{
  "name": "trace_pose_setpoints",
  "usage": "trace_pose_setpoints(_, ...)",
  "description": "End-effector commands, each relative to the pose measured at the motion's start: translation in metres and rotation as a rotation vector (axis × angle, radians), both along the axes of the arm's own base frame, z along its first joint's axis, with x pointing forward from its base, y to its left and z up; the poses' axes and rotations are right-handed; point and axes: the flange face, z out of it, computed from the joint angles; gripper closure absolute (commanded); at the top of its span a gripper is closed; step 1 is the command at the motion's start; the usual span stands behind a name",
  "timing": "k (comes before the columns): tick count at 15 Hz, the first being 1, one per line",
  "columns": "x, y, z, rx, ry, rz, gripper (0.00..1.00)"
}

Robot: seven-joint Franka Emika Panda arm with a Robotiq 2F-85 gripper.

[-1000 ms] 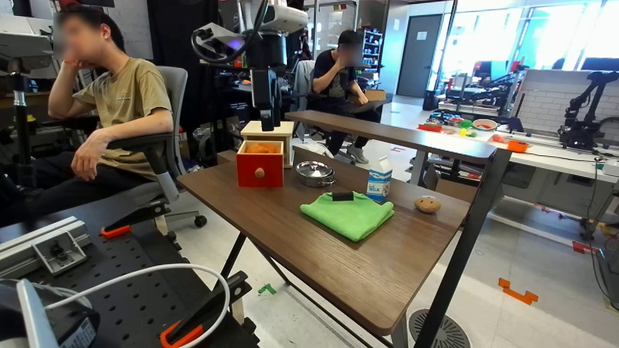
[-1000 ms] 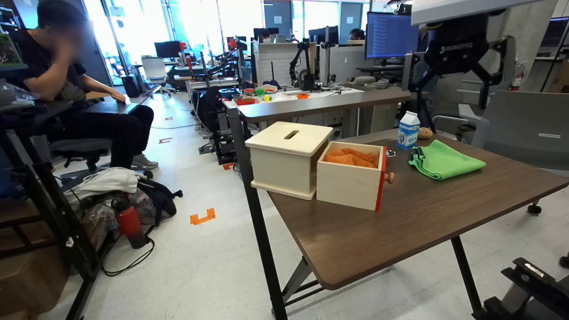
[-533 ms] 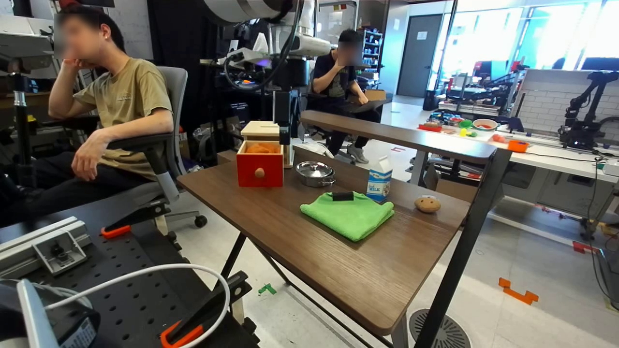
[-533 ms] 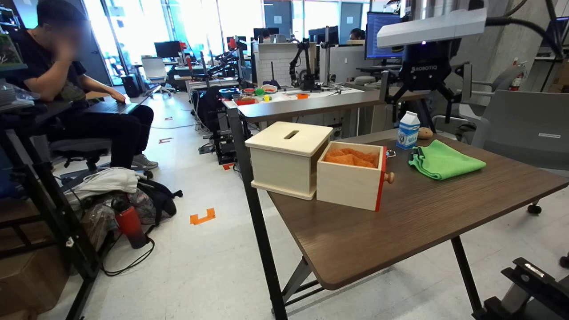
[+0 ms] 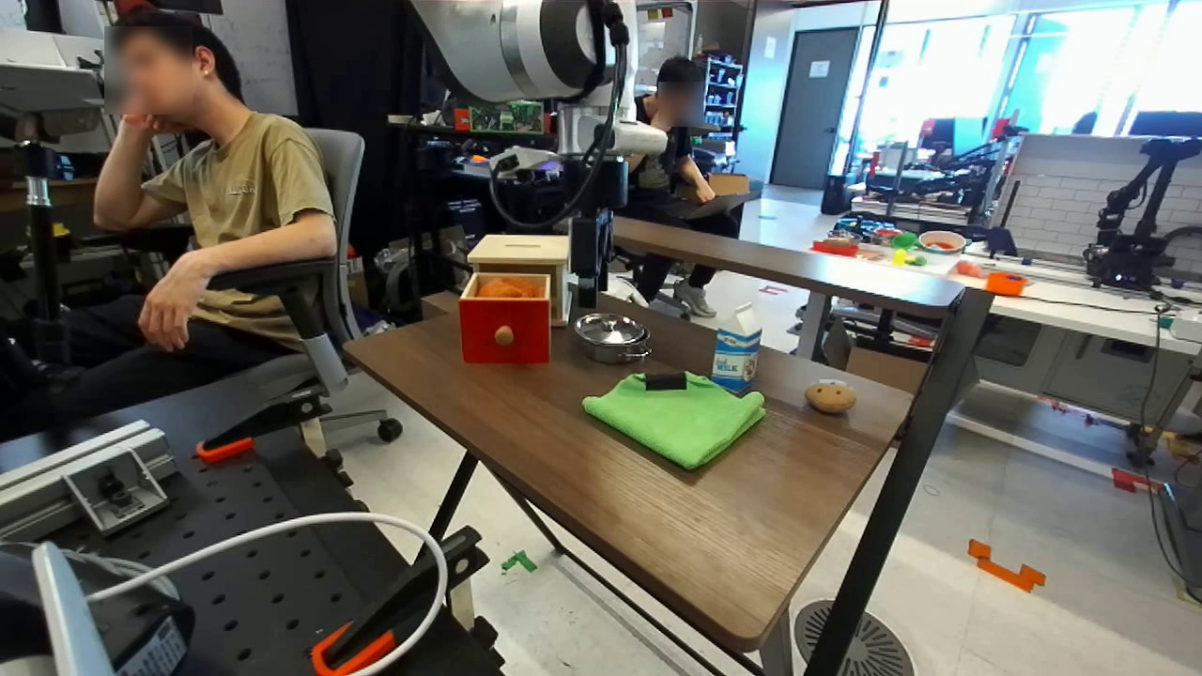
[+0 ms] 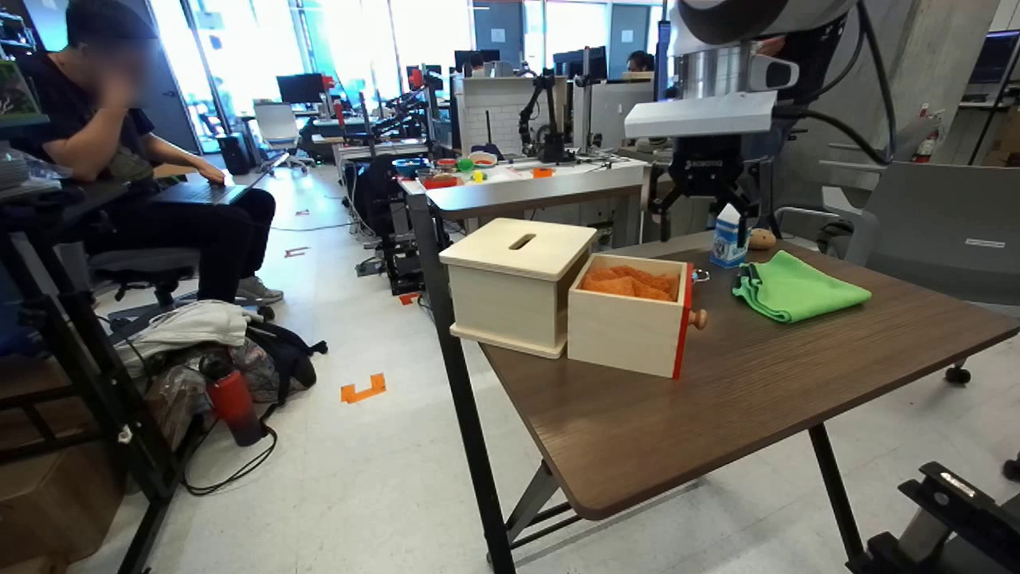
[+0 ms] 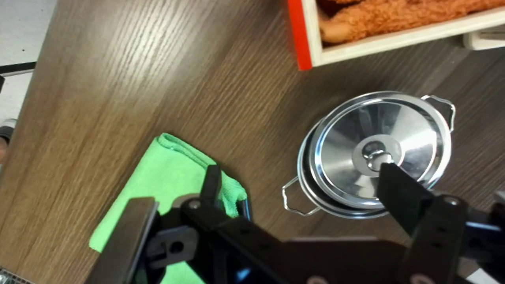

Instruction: Move the lid to the right

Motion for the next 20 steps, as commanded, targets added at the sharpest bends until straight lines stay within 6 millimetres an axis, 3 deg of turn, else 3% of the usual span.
trace_pose_setpoints(1, 0.028, 0.013, -0.013, 0.020, -0.005, -0.017, 0.00)
trace_pose_setpoints(7, 0.052, 0.021, -0.031, 0.012, -0.044, -0.033, 0.00)
trace_pose_setpoints(15, 0.066, 0.025, -0.038, 0.050, -0.038, -0.028, 0.00)
trace_pose_setpoints(20, 0.065, 0.026, -0.030, 0.138, 0.035, 0.153, 0.00)
